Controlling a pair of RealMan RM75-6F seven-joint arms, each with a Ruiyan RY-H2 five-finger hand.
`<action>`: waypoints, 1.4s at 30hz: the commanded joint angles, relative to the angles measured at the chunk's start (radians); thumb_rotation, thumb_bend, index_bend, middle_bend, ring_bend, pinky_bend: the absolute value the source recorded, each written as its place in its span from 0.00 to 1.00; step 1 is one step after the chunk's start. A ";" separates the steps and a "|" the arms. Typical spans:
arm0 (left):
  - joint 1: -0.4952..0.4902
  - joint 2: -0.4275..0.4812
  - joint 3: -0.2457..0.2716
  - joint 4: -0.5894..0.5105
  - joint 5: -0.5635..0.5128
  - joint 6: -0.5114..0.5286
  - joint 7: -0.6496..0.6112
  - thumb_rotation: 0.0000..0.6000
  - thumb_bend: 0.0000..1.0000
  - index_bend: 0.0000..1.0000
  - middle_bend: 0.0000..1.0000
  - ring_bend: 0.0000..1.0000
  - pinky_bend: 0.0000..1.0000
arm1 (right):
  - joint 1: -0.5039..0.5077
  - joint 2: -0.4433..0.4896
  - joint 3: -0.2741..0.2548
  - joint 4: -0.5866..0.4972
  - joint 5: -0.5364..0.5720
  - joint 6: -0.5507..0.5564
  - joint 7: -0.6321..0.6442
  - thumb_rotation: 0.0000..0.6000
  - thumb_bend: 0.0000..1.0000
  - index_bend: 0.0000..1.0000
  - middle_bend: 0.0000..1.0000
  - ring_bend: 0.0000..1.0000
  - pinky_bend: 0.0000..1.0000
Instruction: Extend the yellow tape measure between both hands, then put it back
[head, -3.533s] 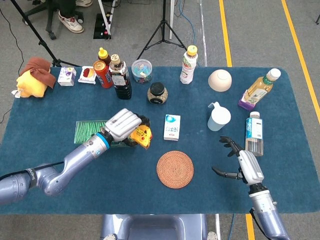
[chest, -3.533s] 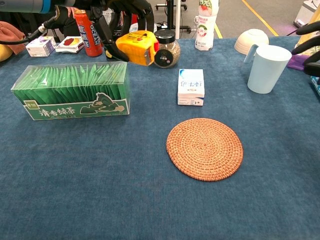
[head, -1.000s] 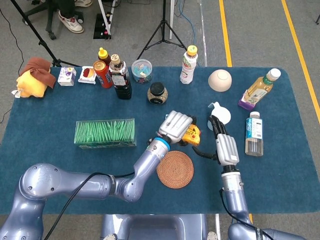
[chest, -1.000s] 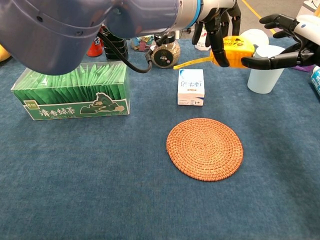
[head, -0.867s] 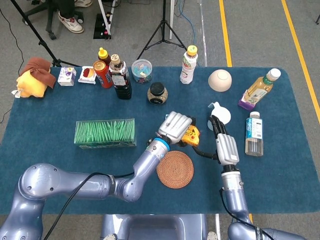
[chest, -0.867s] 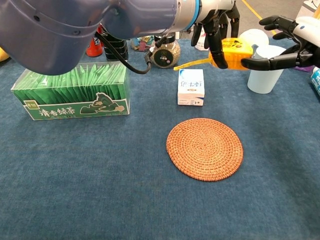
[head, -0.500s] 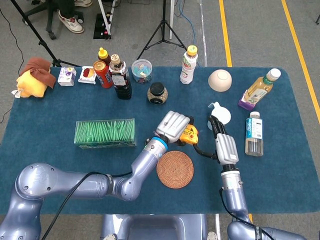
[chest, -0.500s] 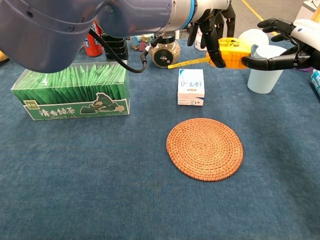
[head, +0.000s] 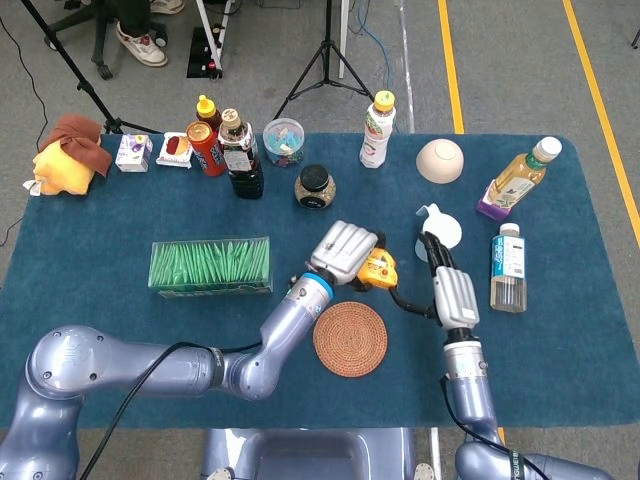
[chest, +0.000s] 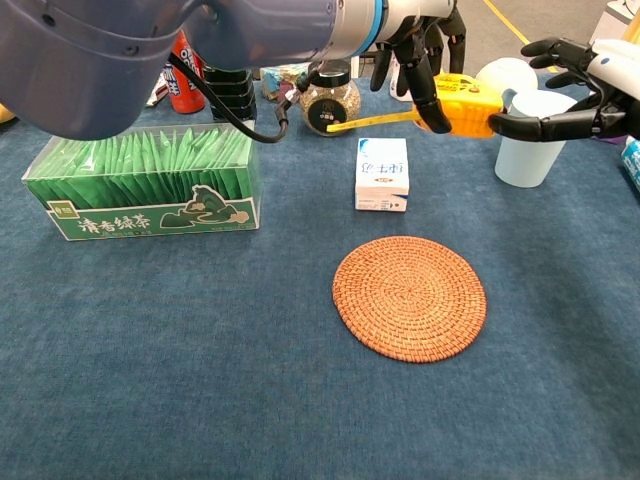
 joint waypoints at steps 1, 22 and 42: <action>0.002 0.002 0.001 -0.001 0.000 0.000 0.000 1.00 0.35 0.65 0.53 0.48 0.58 | 0.000 0.000 -0.001 0.000 -0.001 0.001 0.000 0.60 0.49 0.00 0.08 0.12 0.26; 0.023 0.018 0.006 0.001 0.004 -0.003 -0.011 1.00 0.35 0.66 0.53 0.48 0.58 | -0.003 0.000 -0.007 0.009 -0.010 0.012 0.005 0.61 0.54 0.11 0.11 0.15 0.27; 0.021 0.009 -0.001 0.026 0.001 -0.010 -0.013 1.00 0.35 0.66 0.53 0.48 0.58 | -0.007 -0.005 -0.009 0.015 -0.028 0.017 0.024 0.63 0.64 0.50 0.25 0.25 0.30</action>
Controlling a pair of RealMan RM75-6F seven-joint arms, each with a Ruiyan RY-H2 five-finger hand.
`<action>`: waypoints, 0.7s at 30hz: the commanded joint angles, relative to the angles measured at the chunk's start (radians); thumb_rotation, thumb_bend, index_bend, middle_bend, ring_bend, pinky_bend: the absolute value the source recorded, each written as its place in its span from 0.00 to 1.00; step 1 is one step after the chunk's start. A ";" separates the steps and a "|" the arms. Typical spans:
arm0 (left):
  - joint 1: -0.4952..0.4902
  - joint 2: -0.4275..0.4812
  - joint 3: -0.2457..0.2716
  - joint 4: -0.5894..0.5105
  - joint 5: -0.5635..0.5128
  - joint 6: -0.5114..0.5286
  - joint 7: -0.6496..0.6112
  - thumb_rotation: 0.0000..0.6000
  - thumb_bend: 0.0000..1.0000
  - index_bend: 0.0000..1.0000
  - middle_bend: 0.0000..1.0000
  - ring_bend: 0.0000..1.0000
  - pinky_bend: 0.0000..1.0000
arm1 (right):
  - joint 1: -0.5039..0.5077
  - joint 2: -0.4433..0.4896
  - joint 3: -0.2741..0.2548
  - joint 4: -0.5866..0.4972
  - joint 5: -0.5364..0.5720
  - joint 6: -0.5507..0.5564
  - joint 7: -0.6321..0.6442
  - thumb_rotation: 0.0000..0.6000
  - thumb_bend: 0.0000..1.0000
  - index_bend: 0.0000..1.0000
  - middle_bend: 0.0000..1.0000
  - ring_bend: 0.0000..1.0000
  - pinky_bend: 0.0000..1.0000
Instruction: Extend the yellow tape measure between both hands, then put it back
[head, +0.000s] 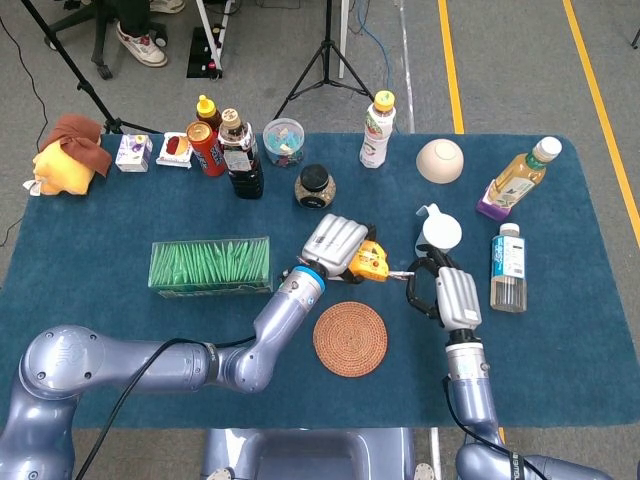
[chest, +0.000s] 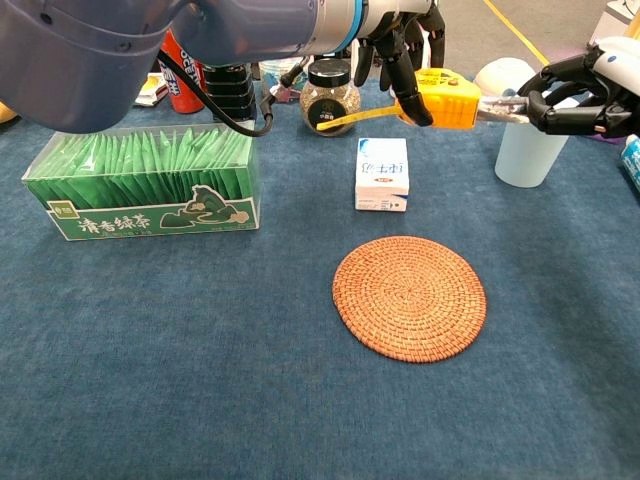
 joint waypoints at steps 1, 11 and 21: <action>0.001 0.000 -0.001 0.002 0.000 -0.002 -0.001 1.00 0.35 0.66 0.53 0.48 0.58 | -0.001 0.000 0.000 0.001 -0.001 0.001 0.001 0.63 0.65 0.51 0.25 0.25 0.30; 0.002 -0.007 -0.003 0.019 0.006 -0.002 -0.005 1.00 0.35 0.67 0.53 0.48 0.59 | -0.004 0.001 0.002 0.007 -0.008 0.007 0.010 0.63 0.70 0.57 0.30 0.29 0.32; 0.006 -0.011 -0.004 0.028 0.017 0.001 -0.009 1.00 0.35 0.67 0.53 0.48 0.59 | -0.009 0.005 -0.001 0.012 -0.015 0.007 0.019 0.64 0.70 0.59 0.31 0.30 0.33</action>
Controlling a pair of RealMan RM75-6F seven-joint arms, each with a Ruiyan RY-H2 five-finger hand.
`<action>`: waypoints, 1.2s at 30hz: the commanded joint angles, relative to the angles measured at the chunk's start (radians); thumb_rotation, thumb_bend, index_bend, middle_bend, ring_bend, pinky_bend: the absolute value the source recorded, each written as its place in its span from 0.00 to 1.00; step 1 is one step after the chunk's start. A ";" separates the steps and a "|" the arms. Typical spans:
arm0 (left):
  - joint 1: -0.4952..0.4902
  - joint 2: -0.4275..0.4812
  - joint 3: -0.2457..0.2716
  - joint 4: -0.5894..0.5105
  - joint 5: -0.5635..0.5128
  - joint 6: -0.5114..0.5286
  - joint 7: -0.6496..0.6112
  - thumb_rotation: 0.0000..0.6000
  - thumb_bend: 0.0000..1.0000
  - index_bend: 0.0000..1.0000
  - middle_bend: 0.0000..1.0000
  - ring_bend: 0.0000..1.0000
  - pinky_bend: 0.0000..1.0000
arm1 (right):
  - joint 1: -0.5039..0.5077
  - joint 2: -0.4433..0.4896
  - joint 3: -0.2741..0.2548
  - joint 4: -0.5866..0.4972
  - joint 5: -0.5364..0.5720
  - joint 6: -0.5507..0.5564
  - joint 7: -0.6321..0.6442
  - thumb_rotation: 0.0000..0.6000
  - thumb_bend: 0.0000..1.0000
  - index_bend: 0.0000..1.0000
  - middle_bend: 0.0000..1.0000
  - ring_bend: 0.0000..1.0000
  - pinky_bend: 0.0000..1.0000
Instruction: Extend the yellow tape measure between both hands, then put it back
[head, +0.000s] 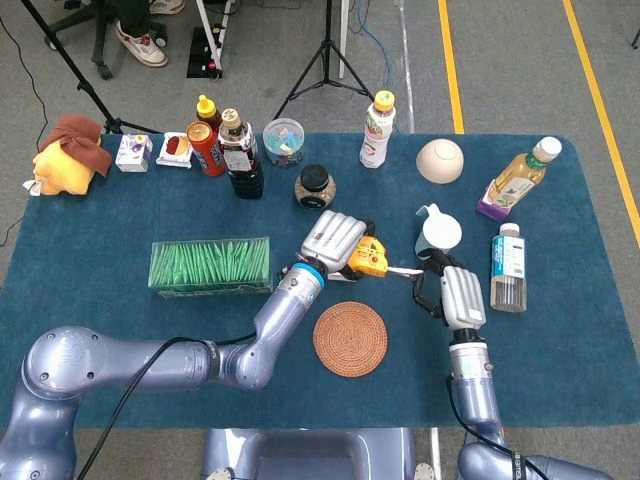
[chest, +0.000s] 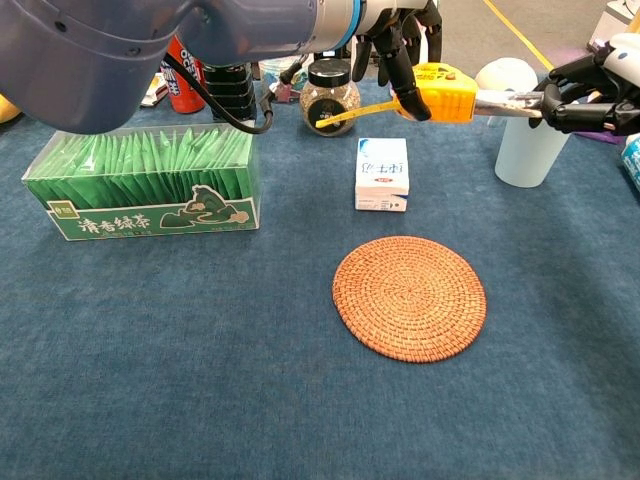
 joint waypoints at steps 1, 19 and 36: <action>0.001 0.000 0.000 -0.001 0.000 0.001 0.000 1.00 0.35 0.67 0.53 0.48 0.59 | -0.001 0.001 0.000 0.001 -0.003 0.001 0.004 0.63 0.70 0.59 0.32 0.30 0.33; 0.040 0.091 0.031 -0.075 -0.015 -0.031 0.013 1.00 0.35 0.69 0.53 0.48 0.59 | -0.012 0.016 -0.006 0.020 -0.033 0.005 0.032 0.66 0.70 0.60 0.32 0.31 0.33; 0.076 0.279 0.105 -0.202 -0.044 -0.088 0.029 1.00 0.35 0.69 0.53 0.48 0.59 | -0.017 0.028 -0.018 0.027 -0.086 0.015 0.052 0.69 0.70 0.60 0.33 0.31 0.34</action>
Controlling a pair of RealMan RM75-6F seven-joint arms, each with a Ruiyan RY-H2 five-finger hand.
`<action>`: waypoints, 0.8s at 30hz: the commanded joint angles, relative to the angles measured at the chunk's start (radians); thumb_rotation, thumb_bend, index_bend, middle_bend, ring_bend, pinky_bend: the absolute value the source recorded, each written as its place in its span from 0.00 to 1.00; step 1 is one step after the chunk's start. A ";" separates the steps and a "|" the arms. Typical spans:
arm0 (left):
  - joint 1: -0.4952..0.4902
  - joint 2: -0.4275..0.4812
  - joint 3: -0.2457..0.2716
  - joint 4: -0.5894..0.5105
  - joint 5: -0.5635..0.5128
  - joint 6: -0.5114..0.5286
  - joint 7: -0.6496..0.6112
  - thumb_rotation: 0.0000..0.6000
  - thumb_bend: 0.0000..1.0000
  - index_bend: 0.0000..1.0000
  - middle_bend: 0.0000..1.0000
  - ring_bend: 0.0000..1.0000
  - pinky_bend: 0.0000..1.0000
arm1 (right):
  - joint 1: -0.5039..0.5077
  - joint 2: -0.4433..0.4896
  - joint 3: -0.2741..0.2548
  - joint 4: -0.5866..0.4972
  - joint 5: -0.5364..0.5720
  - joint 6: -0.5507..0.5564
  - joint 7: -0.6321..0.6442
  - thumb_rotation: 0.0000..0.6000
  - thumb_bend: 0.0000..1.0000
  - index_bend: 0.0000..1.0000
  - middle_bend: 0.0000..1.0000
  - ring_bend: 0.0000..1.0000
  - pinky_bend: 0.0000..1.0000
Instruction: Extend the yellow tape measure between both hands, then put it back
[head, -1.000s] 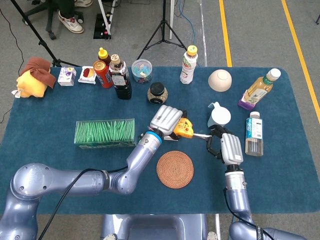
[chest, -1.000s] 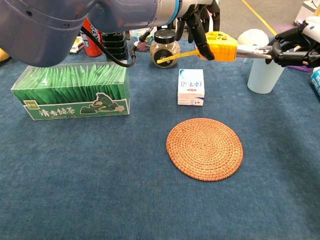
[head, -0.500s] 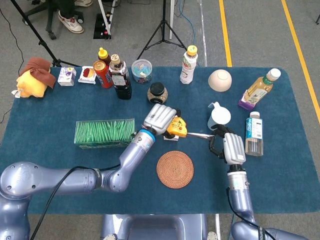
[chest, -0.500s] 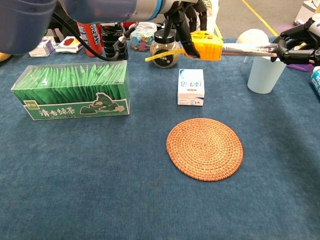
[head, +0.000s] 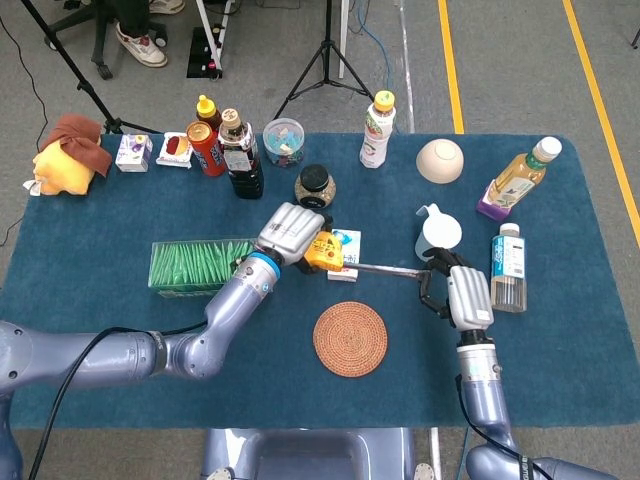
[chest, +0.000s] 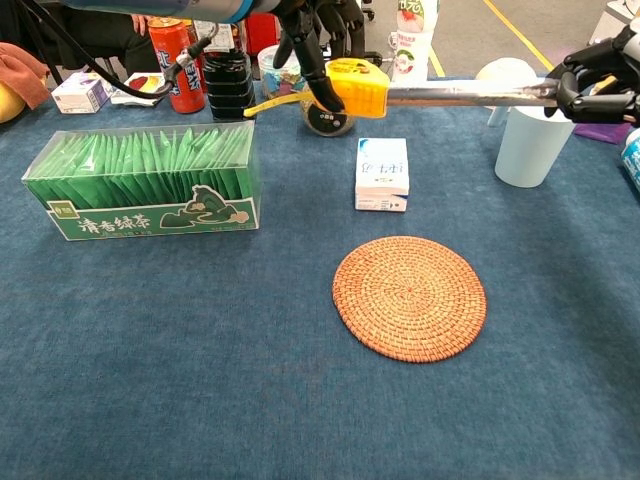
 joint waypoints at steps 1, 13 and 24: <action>0.005 0.034 0.018 -0.023 -0.002 -0.013 0.006 1.00 0.35 0.69 0.53 0.48 0.59 | 0.000 0.002 -0.002 0.003 -0.007 0.000 0.002 0.69 0.70 0.60 0.33 0.31 0.34; 0.025 0.191 0.091 -0.105 -0.004 -0.064 0.004 1.00 0.35 0.70 0.53 0.48 0.59 | 0.000 0.018 0.003 0.010 -0.041 0.009 0.022 0.72 0.70 0.60 0.34 0.31 0.34; 0.033 0.306 0.165 -0.149 -0.007 -0.098 -0.005 1.00 0.35 0.71 0.53 0.48 0.58 | 0.000 0.047 0.019 0.035 -0.044 0.000 0.055 0.73 0.70 0.60 0.34 0.31 0.34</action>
